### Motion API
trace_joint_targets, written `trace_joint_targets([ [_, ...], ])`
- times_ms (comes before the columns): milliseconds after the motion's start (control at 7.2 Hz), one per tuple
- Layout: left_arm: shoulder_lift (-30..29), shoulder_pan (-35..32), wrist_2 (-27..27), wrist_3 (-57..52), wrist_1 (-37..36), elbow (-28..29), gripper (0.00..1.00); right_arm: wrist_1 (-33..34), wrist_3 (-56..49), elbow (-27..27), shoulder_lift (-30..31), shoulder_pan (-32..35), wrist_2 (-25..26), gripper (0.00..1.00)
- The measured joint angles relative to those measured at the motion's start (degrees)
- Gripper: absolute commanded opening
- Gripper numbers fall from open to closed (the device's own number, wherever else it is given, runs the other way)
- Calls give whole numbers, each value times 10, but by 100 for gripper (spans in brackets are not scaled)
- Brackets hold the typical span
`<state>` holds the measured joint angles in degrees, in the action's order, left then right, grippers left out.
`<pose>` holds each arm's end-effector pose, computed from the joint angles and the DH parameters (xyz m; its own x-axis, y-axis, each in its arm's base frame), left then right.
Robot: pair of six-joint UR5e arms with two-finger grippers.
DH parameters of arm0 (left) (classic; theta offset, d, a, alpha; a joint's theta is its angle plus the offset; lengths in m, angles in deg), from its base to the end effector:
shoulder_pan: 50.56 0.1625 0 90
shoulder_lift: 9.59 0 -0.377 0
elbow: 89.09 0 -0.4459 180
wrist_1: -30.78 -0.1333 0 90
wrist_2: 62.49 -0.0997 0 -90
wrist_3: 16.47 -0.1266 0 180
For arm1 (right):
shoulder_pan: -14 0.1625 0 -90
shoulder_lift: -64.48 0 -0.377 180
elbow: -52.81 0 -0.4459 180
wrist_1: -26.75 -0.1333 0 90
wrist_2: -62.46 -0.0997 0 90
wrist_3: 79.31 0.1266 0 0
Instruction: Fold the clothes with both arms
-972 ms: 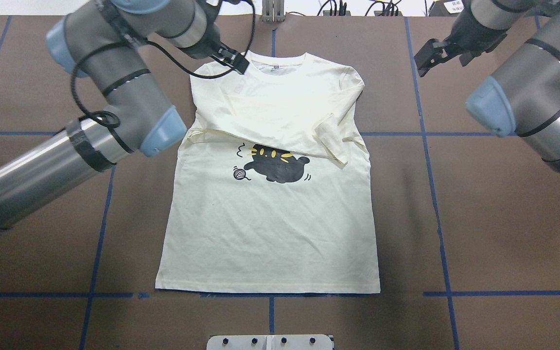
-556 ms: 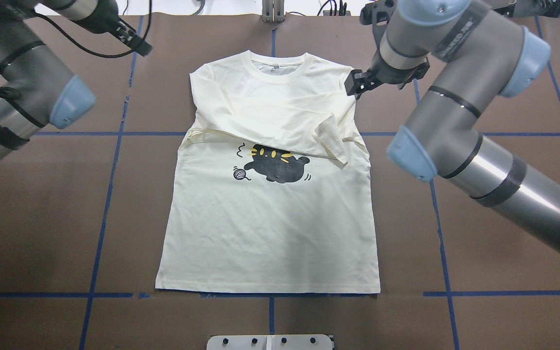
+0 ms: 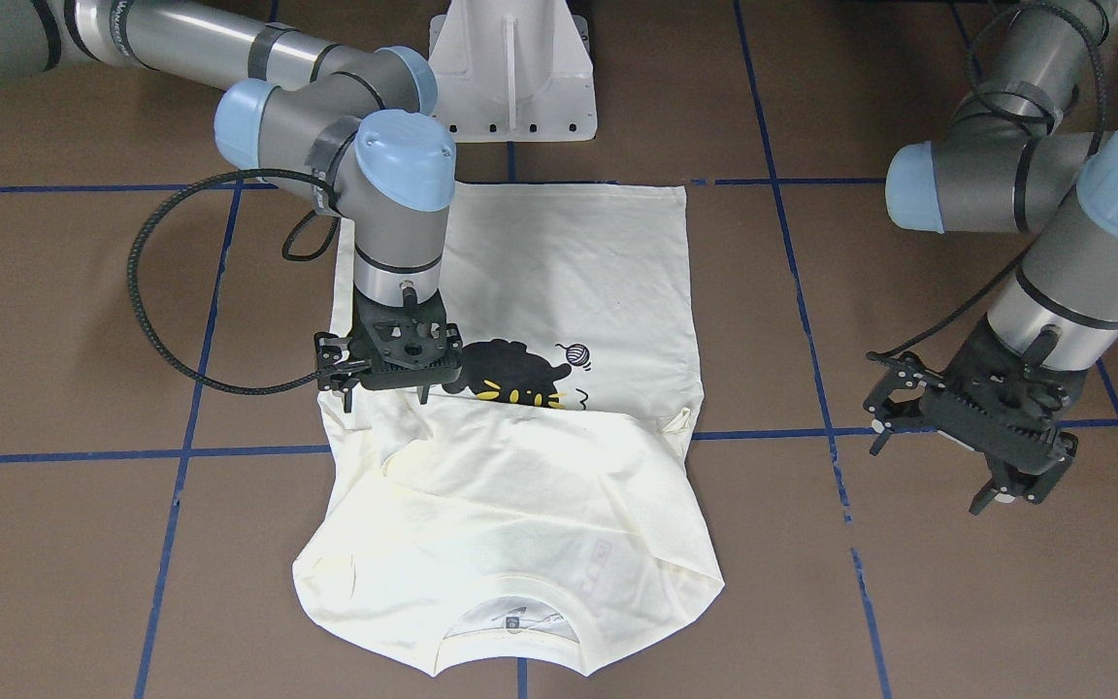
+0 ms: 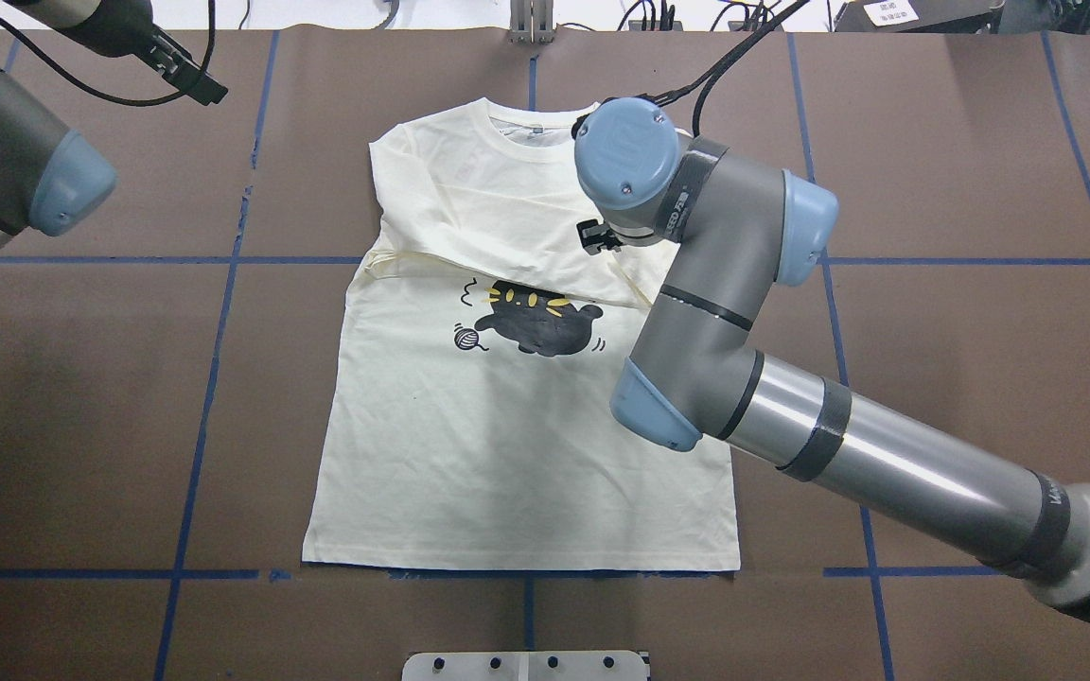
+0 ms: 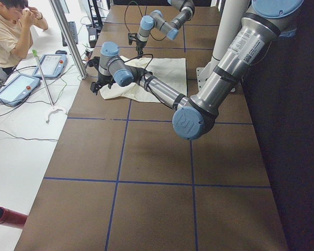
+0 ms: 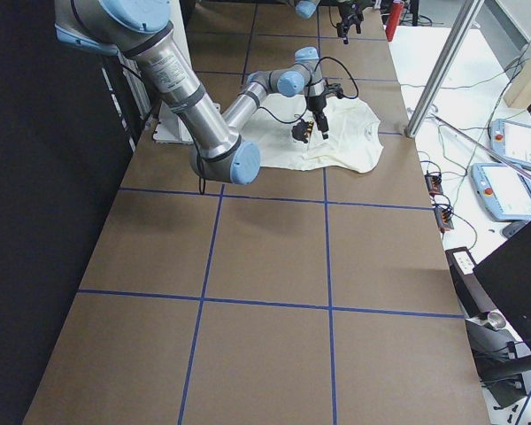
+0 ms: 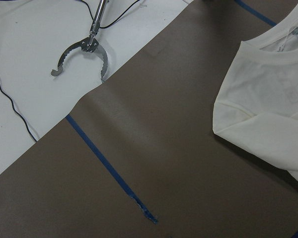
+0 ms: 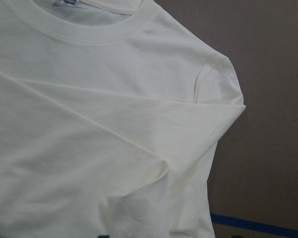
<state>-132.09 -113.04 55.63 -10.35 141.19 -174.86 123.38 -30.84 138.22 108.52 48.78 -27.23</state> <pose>0.2789 -0.6947 0.2681 0.6476 0.6549 -0.3895 -0.2374 0.6591 0.7136 -0.5476 -0.5434 0.1771 0.8851 -0.1925 0.4236 0.0186 0.9243 0.3811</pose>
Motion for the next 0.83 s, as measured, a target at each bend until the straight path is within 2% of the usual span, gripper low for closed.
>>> trace_joint_targets([
  [417, 5, 1, 1, 0, 1, 3, 100, 0, 4, -73, -43, -20, 55, 73],
  [833, 7, 2, 1, -1, 2, 5, 100, 0, 23, -132, -73, -32, 94, 74],
])
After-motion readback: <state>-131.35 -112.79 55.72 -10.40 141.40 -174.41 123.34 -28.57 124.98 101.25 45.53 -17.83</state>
